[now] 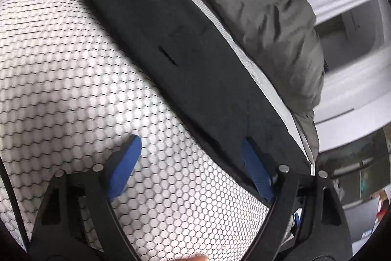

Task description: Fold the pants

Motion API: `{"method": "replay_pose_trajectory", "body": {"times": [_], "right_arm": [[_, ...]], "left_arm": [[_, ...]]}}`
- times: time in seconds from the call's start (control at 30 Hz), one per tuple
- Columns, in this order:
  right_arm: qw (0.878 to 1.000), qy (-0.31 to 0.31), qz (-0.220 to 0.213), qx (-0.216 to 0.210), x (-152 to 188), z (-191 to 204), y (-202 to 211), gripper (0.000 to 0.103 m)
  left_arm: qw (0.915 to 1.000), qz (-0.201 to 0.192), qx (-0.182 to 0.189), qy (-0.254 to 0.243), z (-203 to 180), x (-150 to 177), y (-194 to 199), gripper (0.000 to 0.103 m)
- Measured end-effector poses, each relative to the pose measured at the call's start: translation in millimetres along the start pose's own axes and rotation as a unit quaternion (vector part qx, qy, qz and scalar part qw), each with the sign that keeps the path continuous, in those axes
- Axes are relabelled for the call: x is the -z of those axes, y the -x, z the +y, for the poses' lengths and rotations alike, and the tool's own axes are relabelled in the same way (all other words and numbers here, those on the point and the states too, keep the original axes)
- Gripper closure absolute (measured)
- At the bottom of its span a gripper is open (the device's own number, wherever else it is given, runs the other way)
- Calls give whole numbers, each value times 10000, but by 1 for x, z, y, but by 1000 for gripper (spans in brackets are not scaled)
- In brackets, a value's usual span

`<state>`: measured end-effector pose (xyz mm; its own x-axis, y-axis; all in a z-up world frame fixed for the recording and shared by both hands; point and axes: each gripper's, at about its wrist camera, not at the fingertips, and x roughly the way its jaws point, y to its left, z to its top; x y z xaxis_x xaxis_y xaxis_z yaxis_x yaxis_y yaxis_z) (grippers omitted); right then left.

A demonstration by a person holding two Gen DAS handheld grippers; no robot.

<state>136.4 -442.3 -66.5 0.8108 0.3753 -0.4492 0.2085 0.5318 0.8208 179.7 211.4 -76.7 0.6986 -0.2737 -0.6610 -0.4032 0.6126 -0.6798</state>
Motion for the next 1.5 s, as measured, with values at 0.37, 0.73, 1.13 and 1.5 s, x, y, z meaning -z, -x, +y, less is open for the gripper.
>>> {"method": "replay_pose_trajectory", "body": {"times": [0.37, 0.73, 1.13, 1.5], "right_arm": [[9872, 1045, 166, 1194, -28, 7, -48, 73], [9870, 747, -48, 1421, -49, -8, -24, 83], [9963, 25, -323, 797, -54, -28, 4, 49], [9963, 565, 199, 615, -46, 3, -56, 61]], "left_arm": [[9996, -119, -127, 216, 5, -29, -49, 94], [9994, -87, -322, 123, 4, -49, -50, 92], [9995, -204, -138, 221, 19, -43, -27, 54], [9973, -577, -61, 449, 25, -56, -44, 96]]}}
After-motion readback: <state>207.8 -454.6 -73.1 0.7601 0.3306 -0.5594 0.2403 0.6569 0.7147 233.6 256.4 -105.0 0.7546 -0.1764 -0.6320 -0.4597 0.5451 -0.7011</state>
